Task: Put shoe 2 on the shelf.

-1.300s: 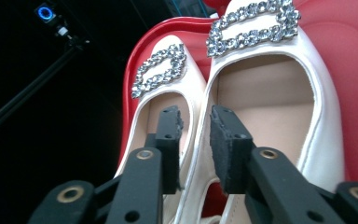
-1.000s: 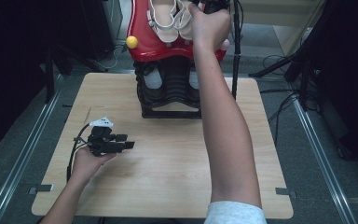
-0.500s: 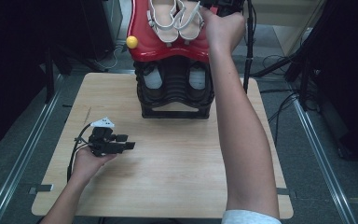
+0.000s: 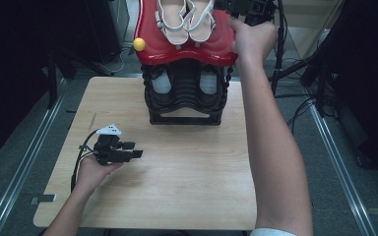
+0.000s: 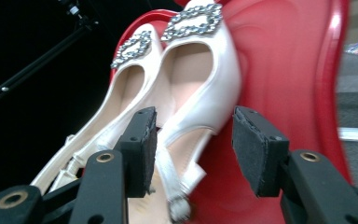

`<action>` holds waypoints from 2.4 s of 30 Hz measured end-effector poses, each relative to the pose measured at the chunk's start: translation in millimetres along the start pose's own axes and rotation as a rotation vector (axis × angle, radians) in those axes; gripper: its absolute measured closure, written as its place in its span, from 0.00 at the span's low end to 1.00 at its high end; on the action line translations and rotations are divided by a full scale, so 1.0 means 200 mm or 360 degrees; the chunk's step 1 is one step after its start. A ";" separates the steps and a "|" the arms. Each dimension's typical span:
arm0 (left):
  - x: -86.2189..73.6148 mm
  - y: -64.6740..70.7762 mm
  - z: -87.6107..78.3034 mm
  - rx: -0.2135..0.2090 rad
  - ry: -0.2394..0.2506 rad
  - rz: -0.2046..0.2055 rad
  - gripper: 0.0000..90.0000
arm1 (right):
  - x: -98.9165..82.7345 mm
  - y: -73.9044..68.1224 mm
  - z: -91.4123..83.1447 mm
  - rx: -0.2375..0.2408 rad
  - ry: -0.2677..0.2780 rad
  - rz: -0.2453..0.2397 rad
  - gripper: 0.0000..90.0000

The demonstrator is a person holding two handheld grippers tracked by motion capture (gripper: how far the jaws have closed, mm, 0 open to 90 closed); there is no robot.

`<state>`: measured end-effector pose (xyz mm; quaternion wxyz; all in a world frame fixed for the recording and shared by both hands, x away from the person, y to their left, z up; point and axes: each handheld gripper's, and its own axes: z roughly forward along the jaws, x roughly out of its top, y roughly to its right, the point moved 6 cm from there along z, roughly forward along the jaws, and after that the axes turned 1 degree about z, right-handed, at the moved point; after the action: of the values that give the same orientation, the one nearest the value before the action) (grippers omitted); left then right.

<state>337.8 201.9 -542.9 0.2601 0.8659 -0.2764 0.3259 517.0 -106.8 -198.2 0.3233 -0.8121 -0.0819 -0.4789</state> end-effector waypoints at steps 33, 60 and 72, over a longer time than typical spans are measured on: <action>-0.01 0.01 0.00 0.0020 -0.0026 0.0042 0.48 | -0.22 0.47 -0.22 -0.0134 -0.0040 -0.0008 0.47; 0.01 0.04 0.00 0.0019 0.0011 0.0077 0.45 | -0.70 0.63 -0.24 -0.0069 -0.0198 -0.0021 0.45; 0.01 0.05 0.01 0.0009 -0.0010 0.0076 0.44 | -1.00 0.57 -0.24 -0.0001 -0.0300 -0.0108 0.43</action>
<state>333.4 193.2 -541.0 0.2489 0.8608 -0.2968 0.3302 427.2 -188.1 -399.7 0.2975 -0.8503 -0.1394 -0.4111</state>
